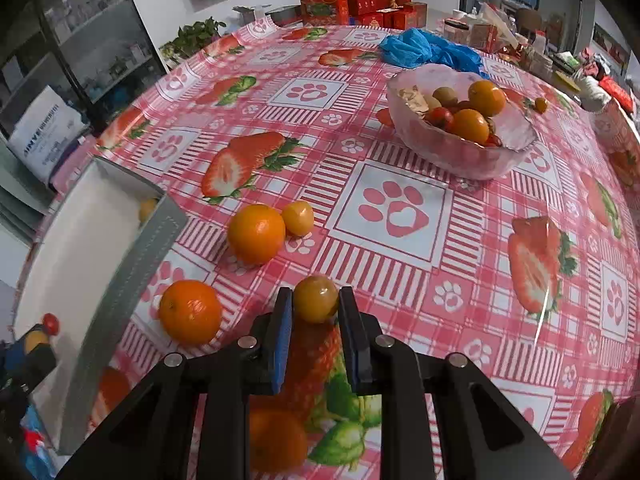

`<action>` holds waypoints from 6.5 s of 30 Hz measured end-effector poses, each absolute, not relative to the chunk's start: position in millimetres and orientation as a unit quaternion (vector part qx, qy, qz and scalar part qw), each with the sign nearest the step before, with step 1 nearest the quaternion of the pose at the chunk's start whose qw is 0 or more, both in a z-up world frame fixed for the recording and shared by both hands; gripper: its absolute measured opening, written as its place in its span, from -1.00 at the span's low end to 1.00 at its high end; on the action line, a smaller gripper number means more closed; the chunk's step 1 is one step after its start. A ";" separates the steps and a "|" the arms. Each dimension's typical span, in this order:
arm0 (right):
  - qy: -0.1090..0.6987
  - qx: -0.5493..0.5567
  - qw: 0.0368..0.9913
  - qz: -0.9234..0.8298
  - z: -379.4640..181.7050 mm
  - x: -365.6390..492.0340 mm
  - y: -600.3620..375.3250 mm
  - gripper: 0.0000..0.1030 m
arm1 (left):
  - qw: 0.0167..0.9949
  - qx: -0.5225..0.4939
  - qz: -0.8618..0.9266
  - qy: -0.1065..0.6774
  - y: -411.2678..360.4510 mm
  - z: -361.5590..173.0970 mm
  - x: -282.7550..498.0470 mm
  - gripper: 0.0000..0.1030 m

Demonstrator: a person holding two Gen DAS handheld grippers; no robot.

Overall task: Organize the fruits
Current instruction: 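Carry the tan fruit toward the tray with the left gripper while the right grasps a small kumquat, then lower both held fruits over the white tray and open both grippers, then move both grippers back over the remaining fruits on the tablecloth, then close the left gripper on a red cherry tomato and lift it, then grasp an orange mandarin with the right gripper while the left holds the tomato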

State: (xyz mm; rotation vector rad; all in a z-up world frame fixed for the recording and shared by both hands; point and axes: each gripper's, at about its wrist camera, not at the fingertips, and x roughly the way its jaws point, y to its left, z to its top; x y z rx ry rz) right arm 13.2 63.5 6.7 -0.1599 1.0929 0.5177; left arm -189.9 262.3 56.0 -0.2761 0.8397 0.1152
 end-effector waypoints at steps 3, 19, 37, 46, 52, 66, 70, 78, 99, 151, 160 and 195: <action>0.509 -0.073 0.820 0.251 14.6 8.4 61.0 -0.51 | 0.902 -0.133 0.055 0.407 261.7 55.8 -190.7 -0.47; 0.480 -0.086 0.818 0.305 54.0 -28.6 87.0 -0.51 | 0.907 -0.136 0.071 0.392 274.1 61.7 -203.5 -0.47; 0.485 -0.127 0.775 0.386 50.5 -72.3 184.4 -0.52 | 0.899 -0.148 0.124 0.393 325.0 45.2 -216.8 -0.47; 0.500 -0.142 0.752 0.405 36.2 -80.9 212.3 -0.50 | 0.892 -0.153 0.132 0.405 336.5 33.3 -217.7 -0.47; 0.510 -0.139 0.743 0.410 32.2 -81.4 217.3 -0.48 | 0.892 -0.148 0.134 0.405 335.6 31.9 -218.5 -0.46; 0.485 -0.123 0.763 0.408 51.3 -81.2 200.3 0.67 | 0.887 -0.143 0.176 0.402 340.1 37.3 -224.1 0.83; 0.483 -0.109 0.772 0.398 52.0 -75.8 181.9 1.00 | 0.887 -0.135 0.175 0.405 333.2 39.5 -222.5 0.83; 0.479 -0.065 0.800 0.355 52.3 -58.7 128.2 1.00 | 0.891 -0.112 0.163 0.408 311.7 49.3 -217.0 0.83; 0.507 0.013 0.827 0.240 17.3 -29.5 -17.7 1.00 | 0.896 -0.012 0.107 0.430 209.1 58.4 -193.9 0.83; 0.459 -0.103 0.865 0.177 -11.5 -51.6 -51.6 1.00 | 0.868 -0.005 0.014 0.496 154.6 10.7 -169.8 0.19; 0.459 -0.103 0.865 0.177 -11.6 -51.8 -51.6 1.00 | 0.870 -0.006 0.003 0.493 149.3 14.4 -171.9 -0.57; 0.492 -0.067 0.827 0.266 9.5 -54.5 32.3 0.80 | 0.888 -0.031 0.016 0.458 177.5 39.1 -197.8 -0.57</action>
